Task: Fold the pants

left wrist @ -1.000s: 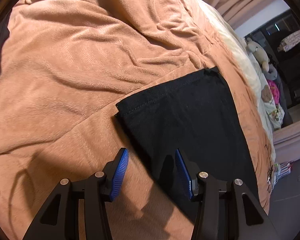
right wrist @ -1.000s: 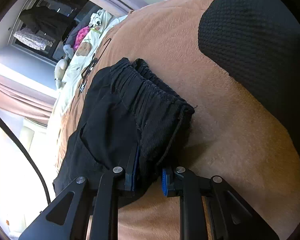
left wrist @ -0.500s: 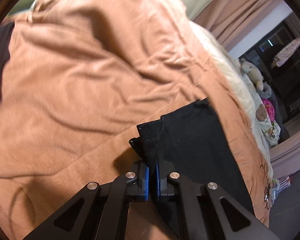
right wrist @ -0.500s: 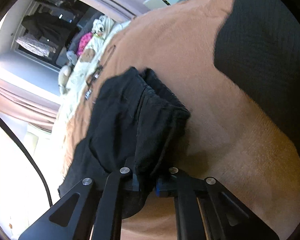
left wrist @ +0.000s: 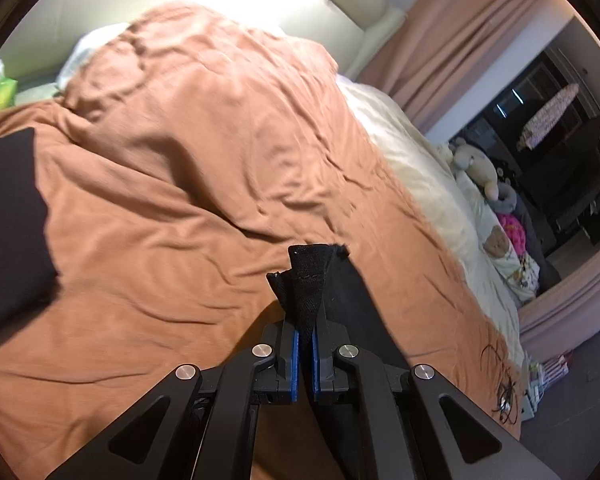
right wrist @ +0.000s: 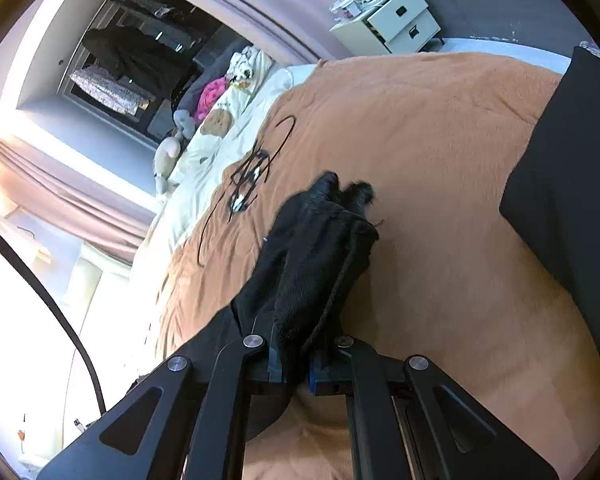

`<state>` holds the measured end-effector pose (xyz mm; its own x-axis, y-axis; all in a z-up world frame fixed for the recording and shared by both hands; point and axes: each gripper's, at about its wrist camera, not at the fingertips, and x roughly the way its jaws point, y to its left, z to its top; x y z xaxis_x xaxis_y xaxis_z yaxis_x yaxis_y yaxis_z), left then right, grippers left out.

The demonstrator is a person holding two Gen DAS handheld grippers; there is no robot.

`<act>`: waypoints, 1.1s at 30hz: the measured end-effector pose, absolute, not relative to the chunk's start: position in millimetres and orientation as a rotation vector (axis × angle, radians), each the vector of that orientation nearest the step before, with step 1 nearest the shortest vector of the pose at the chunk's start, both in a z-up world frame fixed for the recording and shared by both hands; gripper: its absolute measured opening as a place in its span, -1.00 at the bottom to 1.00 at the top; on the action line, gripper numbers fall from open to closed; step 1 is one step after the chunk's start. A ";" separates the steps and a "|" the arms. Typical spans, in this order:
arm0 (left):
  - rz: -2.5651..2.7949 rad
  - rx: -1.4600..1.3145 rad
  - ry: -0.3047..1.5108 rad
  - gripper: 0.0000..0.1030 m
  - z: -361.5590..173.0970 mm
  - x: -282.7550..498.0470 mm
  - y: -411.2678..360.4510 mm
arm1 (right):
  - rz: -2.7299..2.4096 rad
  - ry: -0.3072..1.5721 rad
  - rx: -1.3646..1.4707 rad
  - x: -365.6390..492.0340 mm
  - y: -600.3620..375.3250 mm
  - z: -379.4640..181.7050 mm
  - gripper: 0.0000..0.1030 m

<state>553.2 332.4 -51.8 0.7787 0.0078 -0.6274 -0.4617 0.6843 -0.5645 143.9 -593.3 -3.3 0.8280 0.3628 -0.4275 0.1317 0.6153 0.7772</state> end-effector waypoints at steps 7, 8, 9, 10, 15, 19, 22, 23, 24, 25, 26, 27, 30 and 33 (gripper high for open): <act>0.307 -0.806 0.649 -0.92 -38.8 496.8 367.1 | 0.190 0.642 0.921 119.6 -593.5 0.1 -0.95; 0.309 -0.814 0.645 -0.91 -37.1 484.7 372.8 | 0.195 0.647 0.924 116.5 -593.6 0.7 -0.95; 0.309 -0.819 0.643 -0.91 -36.0 475.9 376.4 | 0.200 0.651 0.924 109.0 -592.2 0.4 -0.95; 0.311 -0.822 0.645 -0.91 -34.1 466.3 381.2 | 0.203 0.651 0.925 107.5 -593.2 2.1 -0.95; 0.319 -0.836 0.649 -0.91 -28.4 414.5 402.4 | 0.228 0.665 0.930 85.2 -593.6 5.0 -0.95; 0.320 -0.848 0.649 -0.91 -30.1 381.1 410.9 | 0.239 0.672 0.930 68.1 -594.4 6.5 -0.95; 0.320 -0.861 0.652 -0.91 -34.1 359.1 415.0 | 0.230 0.671 0.946 57.7 -600.7 5.5 -0.95; 0.320 -0.864 0.654 -0.91 -36.4 350.5 416.4 | 0.224 0.671 0.947 54.5 -601.0 6.1 -0.95; 0.318 -0.870 0.658 -0.91 -38.4 345.0 417.2 | 0.221 0.670 0.948 53.1 -601.5 7.0 -0.95; 0.314 -0.877 0.661 -0.91 -40.4 340.0 417.8 | 0.217 0.668 0.950 48.3 -602.9 7.1 -0.95; 0.312 -0.881 0.663 -0.91 -42.1 334.8 418.7 | 0.215 0.667 0.952 45.4 -604.2 7.0 -0.95; 0.312 -0.882 0.664 -0.91 -43.1 331.0 419.6 | 0.216 0.664 0.959 42.2 -607.5 6.1 -0.95; 0.307 -0.885 0.667 -0.91 -46.5 318.4 418.8 | 0.213 0.663 0.966 34.9 -609.9 3.2 -0.95; 0.303 -0.891 0.676 -0.91 -52.3 306.9 419.1 | 0.213 0.667 0.971 29.8 -610.2 -2.3 -0.95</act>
